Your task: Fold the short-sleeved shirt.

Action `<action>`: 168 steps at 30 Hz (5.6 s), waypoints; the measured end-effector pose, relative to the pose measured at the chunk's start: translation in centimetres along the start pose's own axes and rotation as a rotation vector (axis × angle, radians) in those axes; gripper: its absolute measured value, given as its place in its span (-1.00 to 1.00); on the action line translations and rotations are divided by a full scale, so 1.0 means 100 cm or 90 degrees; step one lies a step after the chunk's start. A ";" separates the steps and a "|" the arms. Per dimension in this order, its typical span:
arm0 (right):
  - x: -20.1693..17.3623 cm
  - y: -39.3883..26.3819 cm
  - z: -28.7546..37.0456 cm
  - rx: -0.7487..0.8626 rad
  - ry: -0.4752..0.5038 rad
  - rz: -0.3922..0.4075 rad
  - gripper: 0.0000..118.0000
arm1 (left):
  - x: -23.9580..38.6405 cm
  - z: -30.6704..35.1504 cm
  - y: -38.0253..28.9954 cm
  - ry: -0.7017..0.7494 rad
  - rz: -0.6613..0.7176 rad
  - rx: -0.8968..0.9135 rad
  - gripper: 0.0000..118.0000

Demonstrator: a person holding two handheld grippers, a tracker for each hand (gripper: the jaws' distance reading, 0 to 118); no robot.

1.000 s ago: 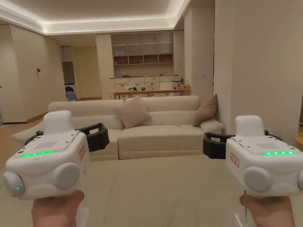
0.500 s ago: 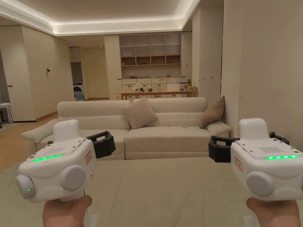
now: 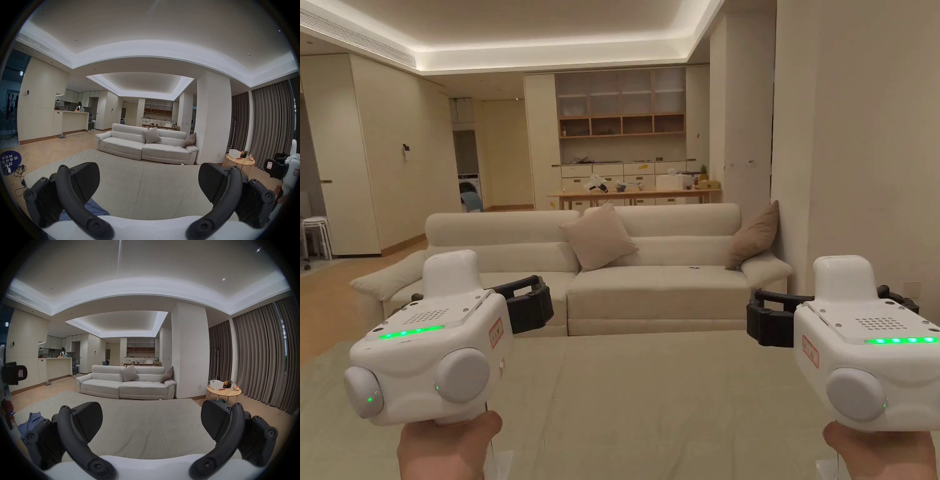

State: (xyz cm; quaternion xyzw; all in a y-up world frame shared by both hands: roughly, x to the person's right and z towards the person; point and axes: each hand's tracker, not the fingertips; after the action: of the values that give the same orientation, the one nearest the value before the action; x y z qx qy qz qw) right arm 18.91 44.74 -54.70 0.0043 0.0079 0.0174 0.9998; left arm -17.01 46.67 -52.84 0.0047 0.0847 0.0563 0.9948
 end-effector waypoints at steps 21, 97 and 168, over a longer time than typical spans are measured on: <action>0.009 -0.005 0.000 0.009 -0.002 -0.028 1.00 | 0.008 0.004 0.003 0.001 -0.039 0.024 0.99; -0.392 -0.186 -0.132 -0.251 0.445 0.091 -1.00 | -0.451 -0.207 -0.325 0.239 0.218 -0.664 0.94; 0.063 -0.039 0.036 -0.096 0.053 -0.032 -1.00 | -0.055 0.059 0.035 0.021 -0.080 -0.030 0.13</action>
State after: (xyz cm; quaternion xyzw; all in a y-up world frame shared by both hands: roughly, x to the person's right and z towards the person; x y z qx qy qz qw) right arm 25.39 40.99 -51.20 -0.0721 0.0485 -0.0073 0.9962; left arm -21.76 49.54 -46.05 -0.0252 0.0995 -0.0042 0.9947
